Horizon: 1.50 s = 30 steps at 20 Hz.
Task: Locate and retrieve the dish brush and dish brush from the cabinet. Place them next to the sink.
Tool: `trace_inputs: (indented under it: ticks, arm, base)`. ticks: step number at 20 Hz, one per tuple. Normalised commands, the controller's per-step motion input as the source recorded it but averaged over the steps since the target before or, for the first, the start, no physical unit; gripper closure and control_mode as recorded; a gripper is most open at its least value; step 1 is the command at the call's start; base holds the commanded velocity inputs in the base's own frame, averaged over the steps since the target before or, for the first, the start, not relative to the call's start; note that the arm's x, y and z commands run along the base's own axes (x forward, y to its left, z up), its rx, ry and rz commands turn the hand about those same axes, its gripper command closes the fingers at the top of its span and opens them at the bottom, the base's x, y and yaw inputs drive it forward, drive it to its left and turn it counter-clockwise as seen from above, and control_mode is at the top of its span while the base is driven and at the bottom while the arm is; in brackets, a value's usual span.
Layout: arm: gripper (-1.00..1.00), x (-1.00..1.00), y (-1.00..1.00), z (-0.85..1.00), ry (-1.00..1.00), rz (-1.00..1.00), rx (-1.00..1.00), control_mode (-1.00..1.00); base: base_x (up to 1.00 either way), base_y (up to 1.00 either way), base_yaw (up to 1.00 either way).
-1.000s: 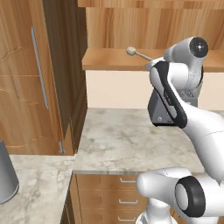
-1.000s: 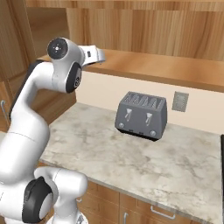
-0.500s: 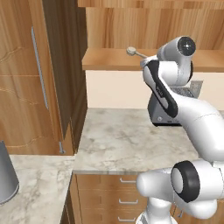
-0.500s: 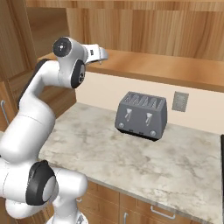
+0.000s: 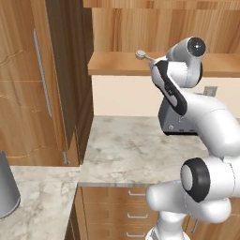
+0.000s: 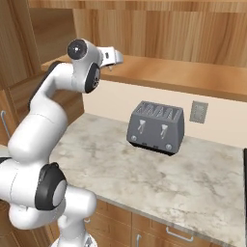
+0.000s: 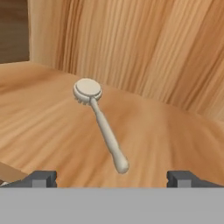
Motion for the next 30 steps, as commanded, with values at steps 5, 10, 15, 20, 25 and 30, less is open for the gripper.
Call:
trace_inputs:
  ticks: [5, 10, 15, 20, 25, 30]
  arm:
    - [-1.0, 0.32, 0.0, -0.07, 0.02, 0.03, 0.01, -1.0]
    - [-1.0, 0.43, 0.0, -0.01, 0.05, 0.05, 0.0, -1.0]
    - [-1.0, 0.42, -0.05, 0.0, 0.01, 0.05, 0.0, -1.0]
    - [-1.0, 0.24, -0.01, -0.03, 0.02, 0.03, 0.0, -1.0]
    - [-1.0, 0.12, 0.08, -0.15, 0.05, 0.0, 0.0, -1.0]
    - [-1.0, 0.16, 0.04, -0.18, 0.05, 0.0, 0.0, -1.0]
  base:
    - [0.0, 0.0, 0.0]
    - [0.0, 0.0, 0.0]
    - [0.0, 0.0, 0.0]
    - [0.0, 0.0, 0.0]
    - [0.0, 0.0, 0.0]
    - [0.0, 0.0, 0.0]
